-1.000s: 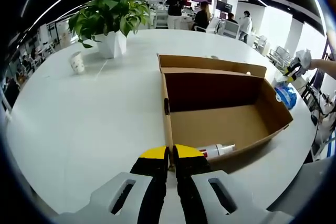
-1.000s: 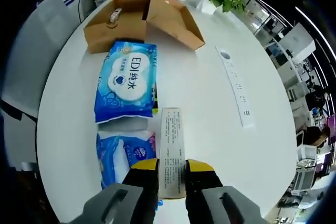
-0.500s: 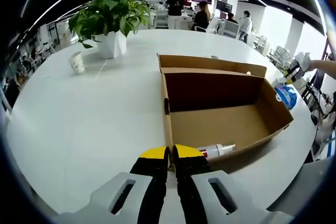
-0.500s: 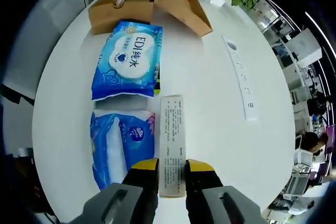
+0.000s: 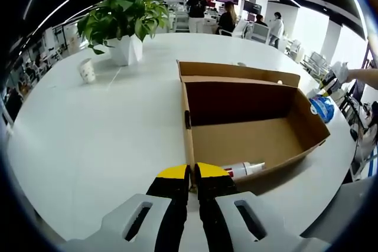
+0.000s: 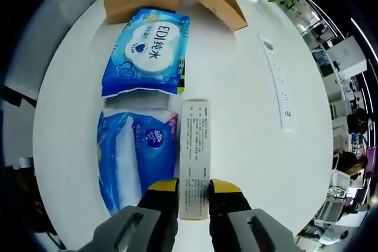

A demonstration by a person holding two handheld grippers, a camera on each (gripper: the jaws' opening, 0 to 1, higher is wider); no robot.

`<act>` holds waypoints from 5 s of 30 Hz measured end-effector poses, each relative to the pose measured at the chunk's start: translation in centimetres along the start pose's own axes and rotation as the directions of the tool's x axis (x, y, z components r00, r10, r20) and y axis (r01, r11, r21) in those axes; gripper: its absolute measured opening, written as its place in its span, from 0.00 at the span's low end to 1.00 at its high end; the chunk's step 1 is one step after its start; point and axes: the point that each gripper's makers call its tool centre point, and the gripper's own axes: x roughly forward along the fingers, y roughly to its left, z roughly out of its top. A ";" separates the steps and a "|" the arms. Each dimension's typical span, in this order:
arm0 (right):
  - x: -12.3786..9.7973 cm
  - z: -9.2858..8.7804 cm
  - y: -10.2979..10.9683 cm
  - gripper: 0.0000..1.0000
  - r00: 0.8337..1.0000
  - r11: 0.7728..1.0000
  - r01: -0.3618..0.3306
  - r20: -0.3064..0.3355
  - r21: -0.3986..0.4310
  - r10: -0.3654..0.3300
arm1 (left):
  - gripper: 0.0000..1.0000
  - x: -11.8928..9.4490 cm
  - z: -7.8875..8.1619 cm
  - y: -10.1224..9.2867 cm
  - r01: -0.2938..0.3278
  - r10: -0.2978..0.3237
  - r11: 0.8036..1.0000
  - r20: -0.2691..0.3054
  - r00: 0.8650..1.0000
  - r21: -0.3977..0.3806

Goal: Operate the shoe box by opening the lid, removing the specified soft item, and placing it in the target area until the item is outside and the box remains undamaged.

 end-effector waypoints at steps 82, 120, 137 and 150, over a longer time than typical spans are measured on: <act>-9.6 14.4 4.6 0.59 0.926 0.972 0.024 0.362 0.233 -0.109 | 0.02 -0.2 -0.2 0.0 -0.002 0.002 1.000 -0.008 1.000 -0.008; -6.9 27.4 8.7 0.57 0.835 0.993 -0.088 0.549 0.084 0.028 | 0.02 0.3 -0.1 0.4 -0.002 0.002 1.000 -0.009 1.000 -0.006; -5.3 32.0 9.7 0.51 0.784 0.993 -0.110 0.617 0.039 0.062 | 0.02 0.6 -0.1 0.8 0.001 -0.001 1.000 -0.011 1.000 -0.011; -2.8 34.6 10.6 0.47 0.785 0.986 -0.165 0.606 0.003 0.130 | 0.02 0.7 -0.1 0.9 0.000 0.000 1.000 -0.014 1.000 -0.009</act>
